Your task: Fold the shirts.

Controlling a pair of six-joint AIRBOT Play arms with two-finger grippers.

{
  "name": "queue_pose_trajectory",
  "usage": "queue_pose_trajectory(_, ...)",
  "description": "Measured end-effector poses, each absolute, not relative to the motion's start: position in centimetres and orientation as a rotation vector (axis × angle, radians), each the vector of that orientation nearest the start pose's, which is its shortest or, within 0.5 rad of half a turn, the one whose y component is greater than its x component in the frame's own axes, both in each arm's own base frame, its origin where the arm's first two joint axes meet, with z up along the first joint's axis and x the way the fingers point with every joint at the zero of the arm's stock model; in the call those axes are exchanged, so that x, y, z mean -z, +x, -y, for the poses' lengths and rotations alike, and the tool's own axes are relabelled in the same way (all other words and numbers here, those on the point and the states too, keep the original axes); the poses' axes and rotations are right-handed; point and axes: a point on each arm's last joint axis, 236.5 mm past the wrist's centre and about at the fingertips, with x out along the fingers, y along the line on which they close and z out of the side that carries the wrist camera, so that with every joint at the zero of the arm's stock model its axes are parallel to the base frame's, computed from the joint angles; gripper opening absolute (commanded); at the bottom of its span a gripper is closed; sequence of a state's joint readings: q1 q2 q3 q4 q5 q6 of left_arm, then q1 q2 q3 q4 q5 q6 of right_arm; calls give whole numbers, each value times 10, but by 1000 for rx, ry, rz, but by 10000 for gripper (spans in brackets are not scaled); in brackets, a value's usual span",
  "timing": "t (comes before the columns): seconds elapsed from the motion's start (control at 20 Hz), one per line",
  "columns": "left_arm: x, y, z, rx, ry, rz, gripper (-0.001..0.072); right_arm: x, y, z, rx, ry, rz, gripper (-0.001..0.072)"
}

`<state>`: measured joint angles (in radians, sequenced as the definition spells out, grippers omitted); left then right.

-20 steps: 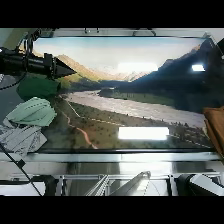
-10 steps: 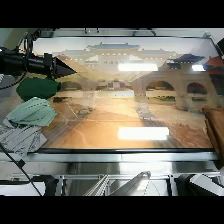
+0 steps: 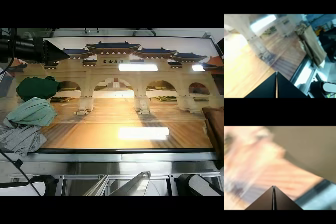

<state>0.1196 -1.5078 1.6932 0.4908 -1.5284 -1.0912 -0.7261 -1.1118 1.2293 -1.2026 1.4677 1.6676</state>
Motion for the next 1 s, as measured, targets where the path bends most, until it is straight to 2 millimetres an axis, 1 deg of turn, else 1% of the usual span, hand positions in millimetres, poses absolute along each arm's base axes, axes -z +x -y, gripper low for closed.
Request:
queue_pose_trajectory(0.05,-195,417,158,974,-422,-926,21,-97,303,124,305,763,-1131,19)
queue_pose_trajectory(0.1,-186,407,158,957,-426,-951,22,-105,308,97,226,706,-1126,19)
queue_pose_trajectory(0.2,-169,381,158,926,-443,-992,22,-115,306,44,83,593,-1108,19)
queue_pose_trajectory(0.25,-160,366,159,915,-453,-1012,22,-114,300,22,28,542,-1096,19)
queue_pose_trajectory(0.3,-151,352,160,903,-466,-1029,22,-112,295,3,-17,498,-1074,19)
queue_pose_trajectory(0.4,-131,322,161,880,-489,-1065,22,-102,287,-21,-75,443,-1037,19)
queue_pose_trajectory(0.5,-119,299,163,867,-503,-1086,23,-96,284,-35,-115,415,-1016,19)
queue_pose_trajectory(0.65,-113,278,165,859,-503,-1085,23,-92,282,-44,-144,397,-996,19)
queue_pose_trajectory(0.8,-115,267,166,860,-494,-1070,23,-91,282,-48,-154,395,-987,20)
queue_pose_trajectory(1.0,-116,262,167,861,-488,-1063,23,-90,283,-49,-158,394,-982,19)
